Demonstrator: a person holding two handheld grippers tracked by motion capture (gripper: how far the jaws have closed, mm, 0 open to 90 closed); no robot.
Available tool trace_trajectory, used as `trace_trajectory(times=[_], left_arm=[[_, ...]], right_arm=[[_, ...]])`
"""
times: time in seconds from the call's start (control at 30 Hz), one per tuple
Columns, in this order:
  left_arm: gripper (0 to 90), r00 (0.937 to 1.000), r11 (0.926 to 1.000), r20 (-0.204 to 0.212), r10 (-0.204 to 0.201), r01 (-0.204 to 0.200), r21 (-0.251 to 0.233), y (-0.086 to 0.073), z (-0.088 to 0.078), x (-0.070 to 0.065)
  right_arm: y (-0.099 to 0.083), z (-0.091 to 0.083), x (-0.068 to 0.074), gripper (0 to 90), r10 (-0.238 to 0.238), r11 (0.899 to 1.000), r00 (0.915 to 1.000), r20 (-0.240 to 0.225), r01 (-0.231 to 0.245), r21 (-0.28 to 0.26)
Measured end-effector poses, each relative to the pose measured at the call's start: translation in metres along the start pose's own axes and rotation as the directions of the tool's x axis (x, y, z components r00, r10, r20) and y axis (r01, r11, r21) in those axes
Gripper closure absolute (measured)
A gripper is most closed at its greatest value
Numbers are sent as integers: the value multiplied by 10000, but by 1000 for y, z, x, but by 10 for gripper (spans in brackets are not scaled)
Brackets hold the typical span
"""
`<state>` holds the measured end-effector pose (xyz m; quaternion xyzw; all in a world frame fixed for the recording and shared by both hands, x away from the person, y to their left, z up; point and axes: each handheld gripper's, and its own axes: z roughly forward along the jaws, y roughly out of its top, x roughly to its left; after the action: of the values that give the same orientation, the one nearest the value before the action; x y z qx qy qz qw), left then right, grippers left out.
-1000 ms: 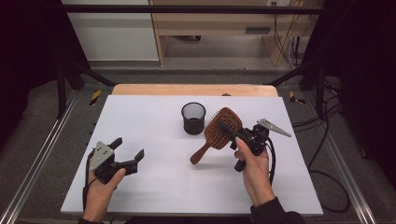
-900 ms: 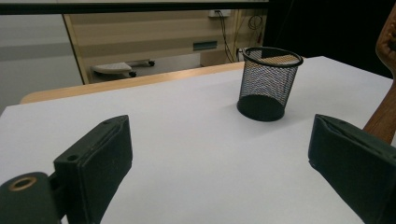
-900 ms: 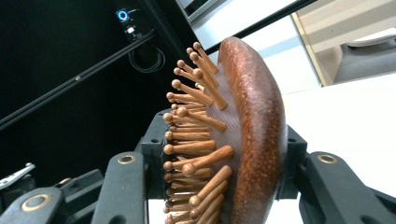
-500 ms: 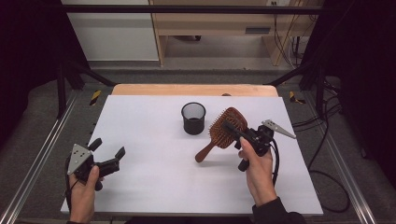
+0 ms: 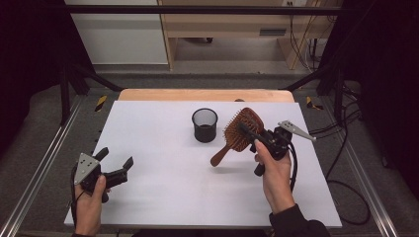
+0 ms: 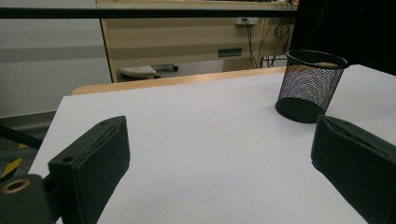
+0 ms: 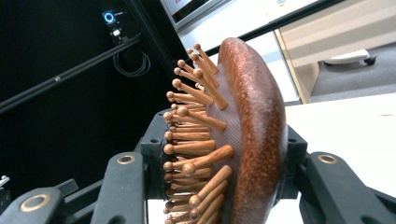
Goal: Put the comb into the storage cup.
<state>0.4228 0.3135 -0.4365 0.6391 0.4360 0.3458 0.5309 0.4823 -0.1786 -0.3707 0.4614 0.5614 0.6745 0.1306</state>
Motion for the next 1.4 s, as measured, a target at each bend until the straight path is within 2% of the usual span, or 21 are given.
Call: trace_trajectory(times=[0.07, 0.1, 0.27, 0.37, 0.47, 0.57, 0.67, 0.83, 0.97, 1.1, 1.27, 1.37, 1.4], left_arm=[[49, 10000, 10000, -30, -9, 9, -20, 0, 0, 1], [49, 10000, 10000, -36, -14, 14, -26, 0, -1, 1], [49, 10000, 10000, 56, -17, 17, 18, -1, 0, -1], [49, 10000, 10000, 79, 23, -23, 7, -1, 0, -1], [49, 9999, 9999, 22, 103, -103, -6, -1, 1, -1], [49, 9999, 9999, 62, 113, -113, 21, -2, 1, -2], [47, 9998, 9999, 110, 156, -156, 0, -2, 0, -2], [46, 9999, 9999, 112, 103, -102, -25, -2, 1, -2], [45, 9997, 9999, 171, 164, -164, -14, -1, 2, -3], [44, 9995, 9998, 228, 210, -211, 47, -2, 4, -4], [42, 9994, 9998, 266, 223, -223, -13, -2, 4, -5], [39, 9989, 9994, 297, 349, -350, 25, -2, 5, -5], [38, 9987, 9991, 302, 409, -411, 54, -2, 6, -6]], right_arm=[[16, 5, 9, 513, -492, 9987, 9988, 69, 491, 136], [16, 5, 9, 513, -492, 9987, 9988, 69, 491, 136], [41, 14, 18, 513, -976, 9951, 9951, 161, 974, 163], [55, 18, 21, 513, -1052, 9944, 9944, 112, 1050, 117], [67, 23, 22, 513, -1311, 9914, 9910, 267, 1308, 96], [80, 28, 23, 513, -1190, 9929, 9923, 334, 1191, 10], [90, 34, 26, 512, -1366, 9906, 9891, 552, 1370, -28], [106, 48, 32, 512, -1223, 9921, 9909, 565, 1236, -196], [114, 63, 33, 512, -1308, 9910, 9889, 701, 1325, -206], [120, 76, 30, 512, -949, 9938, 9930, 708, 986, -509], [121, 94, 28, 511, -882, 9946, 9922, 881, 926, -462], [120, 102, 28, 511, -1008, 9940, 9904, 943, 1042, -322], [118, 109, 29, 511, -1288, 9912, 9865, 1015, 1314, -188]])
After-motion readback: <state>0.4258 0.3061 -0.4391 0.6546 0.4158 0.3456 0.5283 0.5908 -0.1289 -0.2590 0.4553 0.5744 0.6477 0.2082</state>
